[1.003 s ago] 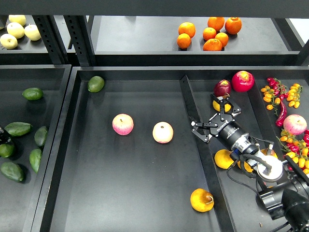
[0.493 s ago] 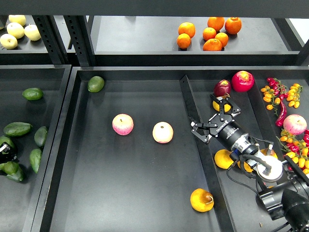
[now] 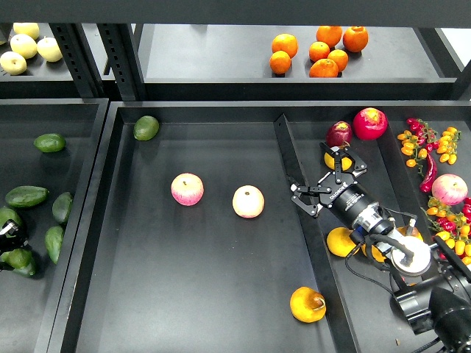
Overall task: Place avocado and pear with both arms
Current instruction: 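Open the left gripper to release the avocado among the avocados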
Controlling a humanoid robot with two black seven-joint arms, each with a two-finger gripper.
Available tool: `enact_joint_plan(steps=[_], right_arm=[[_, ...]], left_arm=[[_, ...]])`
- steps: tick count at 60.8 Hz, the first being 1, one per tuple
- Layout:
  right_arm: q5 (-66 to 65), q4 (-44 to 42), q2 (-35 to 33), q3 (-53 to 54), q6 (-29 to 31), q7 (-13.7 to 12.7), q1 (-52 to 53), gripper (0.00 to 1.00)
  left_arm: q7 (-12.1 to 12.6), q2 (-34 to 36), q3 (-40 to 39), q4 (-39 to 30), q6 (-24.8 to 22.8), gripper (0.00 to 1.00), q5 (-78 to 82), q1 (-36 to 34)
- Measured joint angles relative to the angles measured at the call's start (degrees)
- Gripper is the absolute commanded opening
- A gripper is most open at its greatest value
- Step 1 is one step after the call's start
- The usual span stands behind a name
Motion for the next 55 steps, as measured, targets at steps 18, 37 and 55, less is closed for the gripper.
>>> enact_joint_plan(steps=[18, 37, 55], right_arm=[[0.0, 0.0, 0.0, 0.0, 0.0, 0.0, 0.0, 1.0], [0.0, 0.0, 0.0, 0.0, 0.0, 0.0, 0.0, 1.0], [0.0, 0.0, 0.0, -0.1, 0.0, -0.1, 0.0, 1.0]], left_arm=[[0.0, 0.0, 0.0, -0.5, 0.0, 0.85, 0.0, 0.0], [0.0, 0.4, 0.0, -0.6, 0.0, 0.91, 0.0, -0.1], [0.0, 1.0, -5.8, -0.9, 0.0, 0.93, 0.0, -0.7]])
